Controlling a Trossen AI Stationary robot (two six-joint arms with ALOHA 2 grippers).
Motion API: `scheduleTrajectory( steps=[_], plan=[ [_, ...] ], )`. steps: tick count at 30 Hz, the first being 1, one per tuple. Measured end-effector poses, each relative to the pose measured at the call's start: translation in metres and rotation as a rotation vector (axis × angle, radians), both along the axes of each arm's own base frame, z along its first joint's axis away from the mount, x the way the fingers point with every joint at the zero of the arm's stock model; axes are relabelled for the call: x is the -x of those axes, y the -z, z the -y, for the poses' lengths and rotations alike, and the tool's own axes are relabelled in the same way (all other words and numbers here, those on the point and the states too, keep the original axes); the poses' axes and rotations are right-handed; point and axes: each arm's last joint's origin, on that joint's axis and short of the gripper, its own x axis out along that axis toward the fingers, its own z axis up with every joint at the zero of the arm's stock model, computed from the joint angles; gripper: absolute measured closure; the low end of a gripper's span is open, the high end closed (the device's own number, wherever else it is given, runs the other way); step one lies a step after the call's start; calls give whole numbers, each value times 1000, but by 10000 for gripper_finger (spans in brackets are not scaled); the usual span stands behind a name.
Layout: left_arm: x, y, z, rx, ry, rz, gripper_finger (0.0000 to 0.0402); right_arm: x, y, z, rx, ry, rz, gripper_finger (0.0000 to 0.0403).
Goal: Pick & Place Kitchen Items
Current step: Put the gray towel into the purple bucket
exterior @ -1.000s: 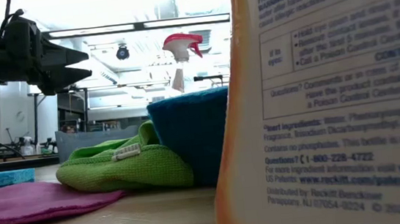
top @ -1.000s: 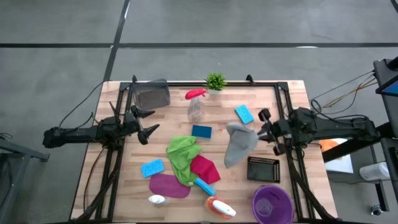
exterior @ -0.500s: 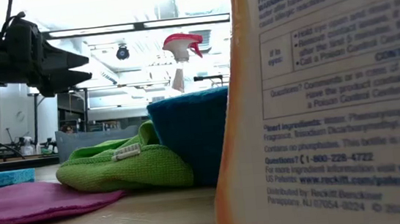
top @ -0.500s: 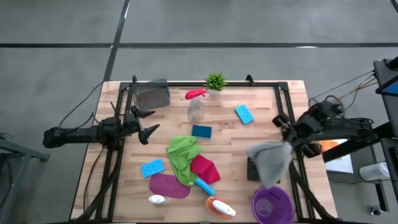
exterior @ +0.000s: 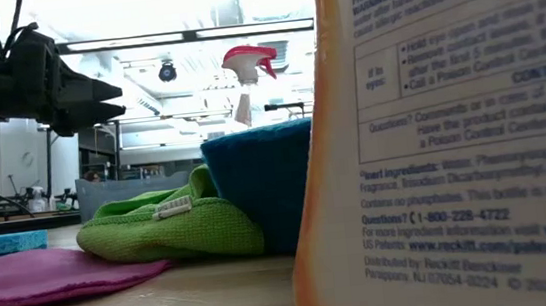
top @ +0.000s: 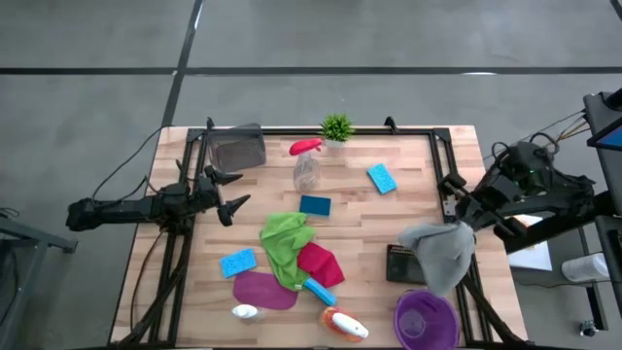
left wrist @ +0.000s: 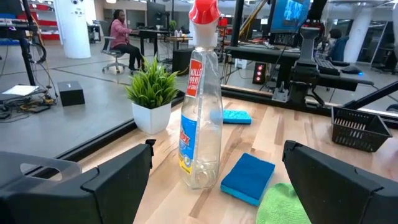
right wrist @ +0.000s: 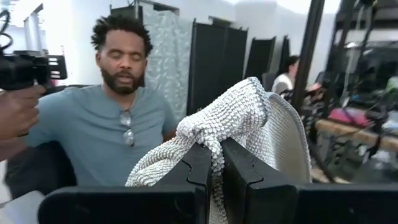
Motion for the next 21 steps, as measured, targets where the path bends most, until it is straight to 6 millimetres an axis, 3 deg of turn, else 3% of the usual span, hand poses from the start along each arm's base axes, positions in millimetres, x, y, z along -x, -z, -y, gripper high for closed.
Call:
scheduleTrajectory(
  steps=[12,21],
  plan=[
    [0,0,0,4,0,1,36,-11,6,-23,-49,-147,-155,385],
    [0,0,0,6,-8,2,36,-20,18,-60,-13,-139,-275,385]
  ],
)
